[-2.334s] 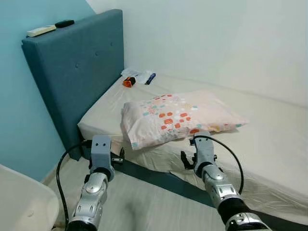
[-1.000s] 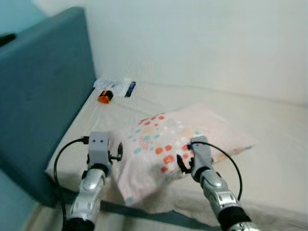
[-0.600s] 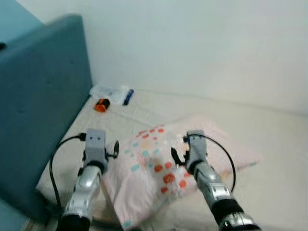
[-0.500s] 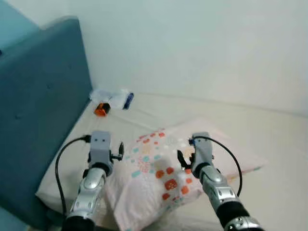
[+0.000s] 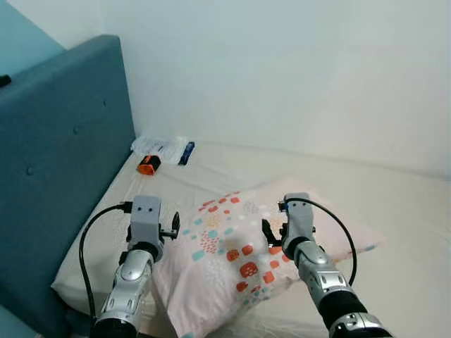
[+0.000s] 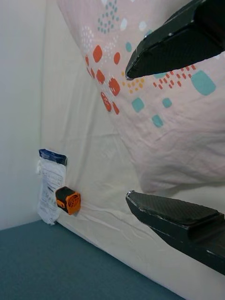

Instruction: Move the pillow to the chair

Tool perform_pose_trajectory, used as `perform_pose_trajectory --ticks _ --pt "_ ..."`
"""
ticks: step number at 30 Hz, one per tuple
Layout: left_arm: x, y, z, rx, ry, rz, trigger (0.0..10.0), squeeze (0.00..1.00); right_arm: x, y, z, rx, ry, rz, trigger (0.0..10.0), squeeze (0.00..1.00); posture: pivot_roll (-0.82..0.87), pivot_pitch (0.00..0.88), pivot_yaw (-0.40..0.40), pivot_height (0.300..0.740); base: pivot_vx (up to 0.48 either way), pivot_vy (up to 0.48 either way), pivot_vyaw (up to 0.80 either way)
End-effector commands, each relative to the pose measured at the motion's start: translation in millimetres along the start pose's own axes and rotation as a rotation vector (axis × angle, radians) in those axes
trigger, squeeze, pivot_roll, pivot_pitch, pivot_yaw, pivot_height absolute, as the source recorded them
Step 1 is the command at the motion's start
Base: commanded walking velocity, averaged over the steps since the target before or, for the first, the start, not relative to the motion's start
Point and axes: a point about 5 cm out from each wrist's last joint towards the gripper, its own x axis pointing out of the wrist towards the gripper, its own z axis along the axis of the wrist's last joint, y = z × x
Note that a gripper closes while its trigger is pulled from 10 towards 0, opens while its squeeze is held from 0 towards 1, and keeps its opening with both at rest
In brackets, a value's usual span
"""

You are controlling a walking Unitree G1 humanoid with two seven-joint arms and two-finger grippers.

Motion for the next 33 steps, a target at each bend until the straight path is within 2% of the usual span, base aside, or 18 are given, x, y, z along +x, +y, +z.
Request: perform_pose_trajectory --ticks 1,14,19,28,33 --pt "1.8 -1.3 0 0.027 0.002 -0.018 10.0 0.00 -0.1 -2.2 0 -0.004 -0.001 -0.007 10.0 0.00 0.03 0.000 -0.087 0.729 0.000 0.000 0.00" --pt "6.3 -6.2 1 0.035 0.018 -0.082 10.0 0.00 2.8 -2.6 3 0.051 0.002 -0.016 10.0 0.00 0.02 0.000 -0.045 0.729 0.000 0.000 0.00" --pt "13.0 -8.5 6 0.029 0.021 -0.066 10.0 0.00 1.3 -9.9 -2 0.102 0.022 -0.050 10.0 0.00 0.03 0.000 -0.050 0.729 0.000 0.000 0.00" --pt "7.3 -11.3 -3 0.047 0.053 -0.094 10.0 0.00 0.9 -5.9 -5 0.096 0.034 -0.036 10.0 0.00 0.04 0.000 -0.046 0.729 0.000 0.000 0.00" --pt "4.7 -5.9 -7 0.044 0.075 -0.089 10.0 0.00 0.2 -1.2 -10 0.117 0.043 -0.034 10.0 0.00 0.05 0.000 -0.048 0.729 0.000 0.000 0.00"
